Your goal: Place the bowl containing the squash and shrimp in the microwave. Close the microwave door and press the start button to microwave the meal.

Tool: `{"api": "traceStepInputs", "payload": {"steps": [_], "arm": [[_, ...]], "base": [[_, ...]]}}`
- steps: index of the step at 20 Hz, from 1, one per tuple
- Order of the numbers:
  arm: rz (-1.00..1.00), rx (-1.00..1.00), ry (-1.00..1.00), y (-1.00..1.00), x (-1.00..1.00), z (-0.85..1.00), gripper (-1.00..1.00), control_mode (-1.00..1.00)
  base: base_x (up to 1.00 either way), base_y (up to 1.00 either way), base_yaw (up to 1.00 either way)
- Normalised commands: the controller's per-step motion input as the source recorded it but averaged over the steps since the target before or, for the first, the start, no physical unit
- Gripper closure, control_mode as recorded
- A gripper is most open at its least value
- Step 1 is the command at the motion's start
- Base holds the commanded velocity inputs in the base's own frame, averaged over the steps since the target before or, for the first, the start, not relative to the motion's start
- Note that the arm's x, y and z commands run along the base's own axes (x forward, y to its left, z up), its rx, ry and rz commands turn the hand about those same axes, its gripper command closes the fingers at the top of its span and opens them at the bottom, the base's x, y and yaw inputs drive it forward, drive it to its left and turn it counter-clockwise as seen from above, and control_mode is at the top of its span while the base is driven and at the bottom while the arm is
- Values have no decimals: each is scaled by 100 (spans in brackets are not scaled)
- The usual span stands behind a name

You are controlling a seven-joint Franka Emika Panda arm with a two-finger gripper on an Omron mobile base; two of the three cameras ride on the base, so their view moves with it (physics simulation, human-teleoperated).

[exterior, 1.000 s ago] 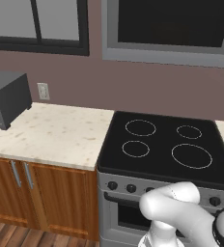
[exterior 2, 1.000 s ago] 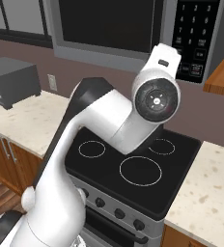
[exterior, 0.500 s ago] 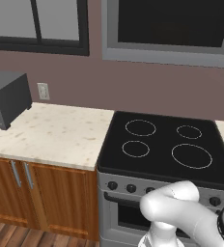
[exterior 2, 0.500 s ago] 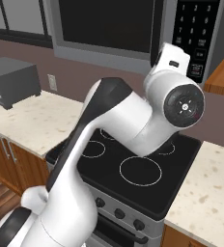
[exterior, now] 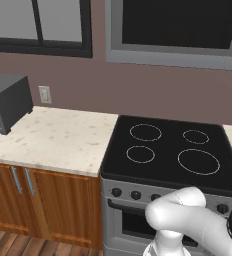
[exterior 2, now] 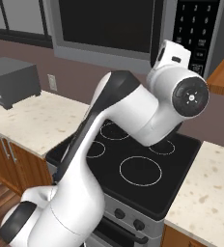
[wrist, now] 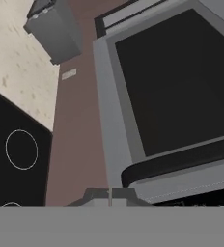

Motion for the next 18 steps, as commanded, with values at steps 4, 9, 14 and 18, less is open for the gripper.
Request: {"api": "traceStepInputs", "payload": {"steps": [4, 9, 14, 18], "arm": [[3, 0, 0, 0, 28, -6, 100, -100], [1, 0, -3, -2, 22, -5, 100, -100], [0, 0, -5, -9, 19, -6, 100, -100], [0, 0, -5, -9, 22, -6, 100, -100]], "base": [[0, 0, 0], [0, 0, 0], [0, 0, 0], [0, 0, 0]]}}
